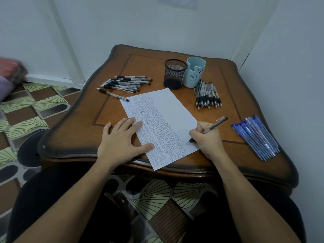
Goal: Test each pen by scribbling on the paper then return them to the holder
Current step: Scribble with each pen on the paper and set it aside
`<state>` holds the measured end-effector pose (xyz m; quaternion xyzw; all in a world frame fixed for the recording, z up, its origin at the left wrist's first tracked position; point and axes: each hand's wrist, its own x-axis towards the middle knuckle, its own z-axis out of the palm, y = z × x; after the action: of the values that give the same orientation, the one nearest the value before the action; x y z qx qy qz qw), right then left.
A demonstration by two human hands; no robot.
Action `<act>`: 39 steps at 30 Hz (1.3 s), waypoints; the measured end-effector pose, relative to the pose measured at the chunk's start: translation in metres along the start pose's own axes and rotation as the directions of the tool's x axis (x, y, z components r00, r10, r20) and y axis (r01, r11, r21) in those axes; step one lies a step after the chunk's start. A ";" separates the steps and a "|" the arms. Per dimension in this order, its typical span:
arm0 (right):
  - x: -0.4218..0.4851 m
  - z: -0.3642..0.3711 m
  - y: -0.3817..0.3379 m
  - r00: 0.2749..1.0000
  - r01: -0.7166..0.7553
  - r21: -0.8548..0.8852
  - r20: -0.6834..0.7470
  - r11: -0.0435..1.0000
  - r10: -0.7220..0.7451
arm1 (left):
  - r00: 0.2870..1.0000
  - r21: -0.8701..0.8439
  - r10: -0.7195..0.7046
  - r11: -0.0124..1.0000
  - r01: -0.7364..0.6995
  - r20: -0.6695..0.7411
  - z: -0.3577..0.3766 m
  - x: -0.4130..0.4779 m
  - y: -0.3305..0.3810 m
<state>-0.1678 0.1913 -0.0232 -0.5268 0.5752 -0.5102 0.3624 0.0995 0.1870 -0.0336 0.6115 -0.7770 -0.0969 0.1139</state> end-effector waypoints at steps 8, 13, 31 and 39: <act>0.001 0.000 -0.001 1.000 0.002 -0.011 0.012 1.000 -0.002 | 1.000 -0.005 -0.005 1.000 0.005 0.001 0.000 0.000 0.000; 0.001 0.001 -0.001 1.000 -0.008 0.006 -0.003 1.000 0.008 | 1.000 -0.002 -0.005 1.000 0.005 0.004 0.000 0.000 0.000; 0.013 -0.008 -0.004 0.955 -0.235 0.514 -0.034 0.825 0.293 | 1.000 0.008 -0.005 1.000 0.005 0.018 0.000 0.000 0.000; 0.014 0.000 -0.020 0.957 -0.286 0.139 -0.011 0.948 0.291 | 0.998 0.031 -0.014 0.999 0.012 0.061 -0.003 0.000 0.002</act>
<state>-0.1653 0.1789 -0.0019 -0.4031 0.6156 -0.4979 0.4590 0.0985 0.1873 -0.0302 0.6150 -0.7774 -0.1047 0.0800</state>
